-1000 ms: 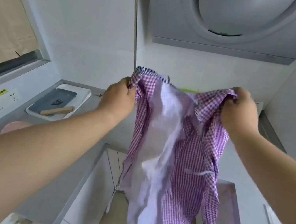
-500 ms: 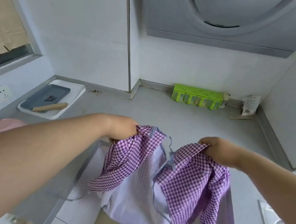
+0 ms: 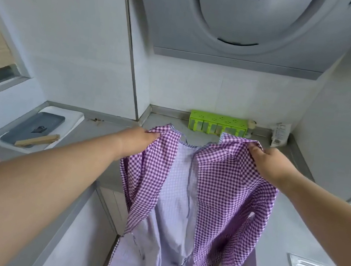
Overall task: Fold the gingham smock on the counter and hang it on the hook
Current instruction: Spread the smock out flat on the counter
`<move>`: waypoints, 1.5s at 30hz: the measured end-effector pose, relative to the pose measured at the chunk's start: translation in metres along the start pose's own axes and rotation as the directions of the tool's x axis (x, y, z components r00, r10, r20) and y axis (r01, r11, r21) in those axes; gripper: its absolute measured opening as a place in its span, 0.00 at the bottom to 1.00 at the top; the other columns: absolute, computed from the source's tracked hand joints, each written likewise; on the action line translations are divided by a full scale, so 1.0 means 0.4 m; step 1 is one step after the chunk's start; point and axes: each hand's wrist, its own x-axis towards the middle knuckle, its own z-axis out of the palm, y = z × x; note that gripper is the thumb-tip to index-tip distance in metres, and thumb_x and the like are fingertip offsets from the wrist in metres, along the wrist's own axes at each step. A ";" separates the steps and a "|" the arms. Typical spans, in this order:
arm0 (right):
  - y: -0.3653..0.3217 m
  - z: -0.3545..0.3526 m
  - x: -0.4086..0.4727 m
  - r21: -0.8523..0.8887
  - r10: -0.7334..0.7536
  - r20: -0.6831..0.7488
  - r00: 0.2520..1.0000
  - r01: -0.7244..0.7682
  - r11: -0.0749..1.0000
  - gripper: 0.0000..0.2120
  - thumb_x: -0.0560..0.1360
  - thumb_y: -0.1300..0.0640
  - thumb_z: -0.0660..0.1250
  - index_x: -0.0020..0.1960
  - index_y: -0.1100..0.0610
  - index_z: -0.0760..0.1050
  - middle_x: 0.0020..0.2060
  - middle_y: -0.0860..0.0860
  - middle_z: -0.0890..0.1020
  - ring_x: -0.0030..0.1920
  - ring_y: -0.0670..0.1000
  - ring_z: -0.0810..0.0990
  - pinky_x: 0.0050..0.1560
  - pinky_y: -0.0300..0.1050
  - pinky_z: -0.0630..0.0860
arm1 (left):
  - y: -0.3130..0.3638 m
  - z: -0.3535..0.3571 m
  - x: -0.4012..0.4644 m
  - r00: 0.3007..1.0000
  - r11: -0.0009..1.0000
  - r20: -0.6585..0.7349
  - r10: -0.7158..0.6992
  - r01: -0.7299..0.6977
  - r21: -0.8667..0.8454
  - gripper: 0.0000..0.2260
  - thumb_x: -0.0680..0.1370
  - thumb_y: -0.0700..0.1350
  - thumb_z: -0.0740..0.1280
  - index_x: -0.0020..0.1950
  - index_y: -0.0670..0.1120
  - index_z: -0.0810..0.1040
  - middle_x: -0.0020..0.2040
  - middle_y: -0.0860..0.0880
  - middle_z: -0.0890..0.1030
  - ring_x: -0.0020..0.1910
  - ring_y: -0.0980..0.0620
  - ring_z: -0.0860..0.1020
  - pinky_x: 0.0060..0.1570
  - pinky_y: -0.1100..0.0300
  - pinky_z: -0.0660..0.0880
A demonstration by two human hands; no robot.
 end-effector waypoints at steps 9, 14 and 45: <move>-0.075 0.025 0.174 -0.140 -0.060 -0.030 0.998 0.055 0.989 0.33 0.83 0.34 0.53 0.42 0.62 0.78 0.38 0.59 0.82 0.40 0.58 0.80 0.47 0.50 0.77 | 0.050 -0.065 0.206 0.993 0.993 -0.025 0.119 -0.119 -0.021 0.22 0.85 0.63 0.59 0.59 0.48 0.83 0.52 0.48 0.86 0.51 0.46 0.84 0.53 0.56 0.77; -0.111 0.035 0.257 -0.132 -0.027 -0.097 0.995 0.014 0.991 0.32 0.84 0.36 0.52 0.35 0.60 0.71 0.31 0.58 0.78 0.33 0.57 0.76 0.35 0.48 0.68 | 0.065 -0.113 0.338 0.993 0.988 -0.025 0.116 -0.118 -0.096 0.25 0.85 0.64 0.57 0.62 0.45 0.81 0.53 0.45 0.86 0.52 0.44 0.85 0.63 0.49 0.79; 0.069 0.196 1.014 -0.007 0.136 0.142 0.981 -0.136 0.991 0.35 0.84 0.35 0.47 0.68 0.63 0.75 0.50 0.60 0.78 0.52 0.62 0.78 0.56 0.51 0.76 | 0.248 0.097 0.967 0.999 0.994 -0.034 -0.030 0.026 -0.108 0.19 0.88 0.55 0.56 0.51 0.44 0.80 0.47 0.43 0.82 0.46 0.46 0.79 0.46 0.55 0.75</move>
